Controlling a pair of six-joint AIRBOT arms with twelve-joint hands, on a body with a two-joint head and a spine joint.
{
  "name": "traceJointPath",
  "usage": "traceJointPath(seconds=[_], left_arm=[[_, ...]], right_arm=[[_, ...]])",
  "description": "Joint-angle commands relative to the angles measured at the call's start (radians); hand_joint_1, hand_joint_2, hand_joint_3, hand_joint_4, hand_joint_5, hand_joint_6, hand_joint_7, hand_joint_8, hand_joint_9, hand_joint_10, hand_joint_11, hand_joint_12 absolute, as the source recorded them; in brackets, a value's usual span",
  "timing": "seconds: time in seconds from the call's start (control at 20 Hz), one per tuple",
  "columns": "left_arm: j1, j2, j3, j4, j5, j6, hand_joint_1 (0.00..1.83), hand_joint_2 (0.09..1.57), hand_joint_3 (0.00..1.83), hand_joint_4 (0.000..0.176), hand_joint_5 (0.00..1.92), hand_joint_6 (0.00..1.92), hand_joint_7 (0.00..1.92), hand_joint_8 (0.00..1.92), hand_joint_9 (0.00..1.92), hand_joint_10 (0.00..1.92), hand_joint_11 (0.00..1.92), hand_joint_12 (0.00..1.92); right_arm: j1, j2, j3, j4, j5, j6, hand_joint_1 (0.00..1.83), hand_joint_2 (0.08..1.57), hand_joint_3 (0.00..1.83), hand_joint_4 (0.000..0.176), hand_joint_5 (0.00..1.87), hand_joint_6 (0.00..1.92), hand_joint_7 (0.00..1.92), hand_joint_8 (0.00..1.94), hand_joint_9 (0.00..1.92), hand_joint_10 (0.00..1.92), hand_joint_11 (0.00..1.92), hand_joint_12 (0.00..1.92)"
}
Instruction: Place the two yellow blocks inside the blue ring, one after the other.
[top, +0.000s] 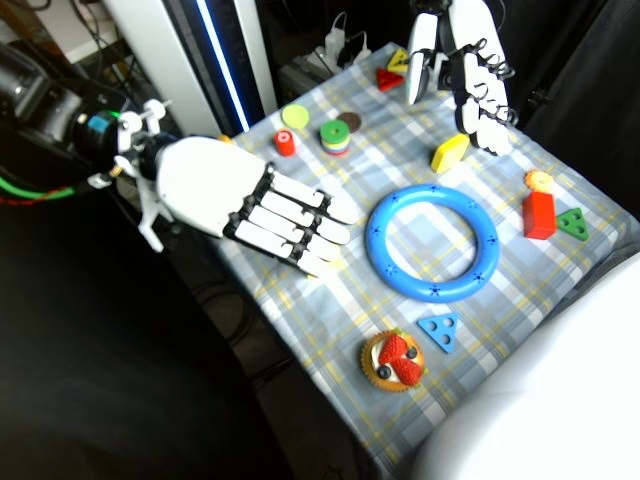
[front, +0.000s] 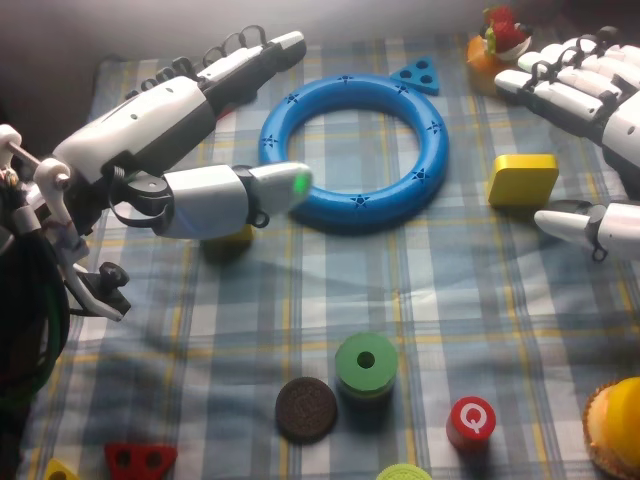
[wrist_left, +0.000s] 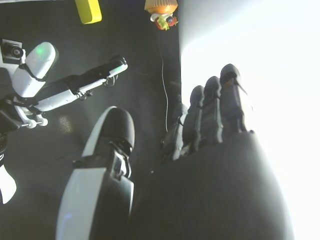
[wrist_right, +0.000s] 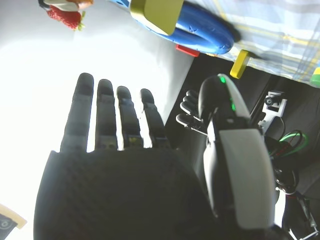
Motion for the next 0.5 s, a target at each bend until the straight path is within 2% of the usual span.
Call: traceJointPath(seconds=[0.0,0.05,0.1,0.2,0.25,0.3,0.35,0.4,0.45], left_arm=[[-0.016,-0.005,0.001,0.01,-0.121,-0.006,0.55,1.16,0.03,0.048,0.05,0.02,0.01,0.0,0.0,0.0,0.0,0.48],[-0.016,-0.005,0.002,0.009,-0.12,-0.006,0.54,1.17,0.01,0.059,0.05,0.01,0.0,0.0,0.0,0.0,0.0,0.44],[-0.015,-0.005,0.003,0.005,-0.12,-0.006,0.62,1.16,0.0,0.053,0.06,0.01,0.01,0.0,0.0,0.0,0.0,0.43],[-0.008,0.0,0.004,-0.005,-0.118,-0.001,0.68,1.14,0.0,0.054,0.05,0.0,0.0,0.0,0.0,0.0,0.0,0.37],[-0.003,0.006,0.002,-0.021,-0.106,0.019,0.63,1.14,0.0,0.065,0.02,0.0,0.0,0.0,0.0,0.0,0.0,0.32],[-0.001,0.008,0.002,-0.032,-0.098,0.036,0.65,1.13,0.0,0.06,0.03,0.0,0.0,0.0,0.0,0.0,0.0,0.31],[0.0,0.009,0.0,-0.063,-0.084,0.09,0.74,1.1,0.0,0.07,0.02,0.0,0.0,0.0,0.0,0.0,0.0,0.16],[0.001,0.008,0.0,-0.091,-0.072,0.129,0.92,1.05,0.0,0.074,0.01,0.0,0.04,0.0,0.0,0.0,0.0,0.03],[0.002,0.006,0.004,-0.115,-0.064,0.149,0.96,1.04,0.0,0.076,0.0,0.0,0.07,0.01,0.0,0.0,0.0,0.01]], right_arm=[[0.004,0.001,0.004,-0.009,0.126,0.0,0.55,1.24,0.03,0.0,0.0,0.0,0.0,0.0,0.0,0.0,0.0,0.0],[0.003,0.001,0.004,-0.006,0.126,0.0,0.53,1.24,0.02,0.0,0.0,0.0,0.0,0.0,0.0,0.0,0.0,0.0],[0.001,0.001,0.004,-0.002,0.128,0.0,0.55,1.25,0.02,0.0,0.0,0.0,0.0,0.0,0.0,0.0,0.0,0.0],[-0.004,0.001,0.003,0.008,0.138,0.0,0.55,1.24,0.02,0.0,0.0,0.0,0.0,0.0,0.0,0.0,0.0,0.0],[-0.006,0.001,0.002,0.013,0.14,0.0,0.56,1.24,0.01,0.0,0.0,0.0,0.0,0.0,0.0,0.0,0.0,0.0],[-0.006,0.002,0.002,0.014,0.141,0.0,0.58,1.23,0.01,0.0,0.0,0.0,0.0,0.0,0.0,0.0,0.0,0.0],[-0.008,0.003,0.001,0.017,0.141,0.0,0.61,1.23,0.01,0.0,0.0,0.0,0.0,0.0,0.0,0.0,0.0,0.0],[-0.009,0.004,0.0,0.019,0.142,0.0,0.62,1.23,0.01,0.0,0.0,0.0,0.0,0.0,0.0,0.0,0.0,0.0],[-0.011,0.004,0.0,0.021,0.144,0.0,0.64,1.23,0.0,0.0,0.0,0.0,0.0,0.0,0.0,0.0,0.0,0.0]])
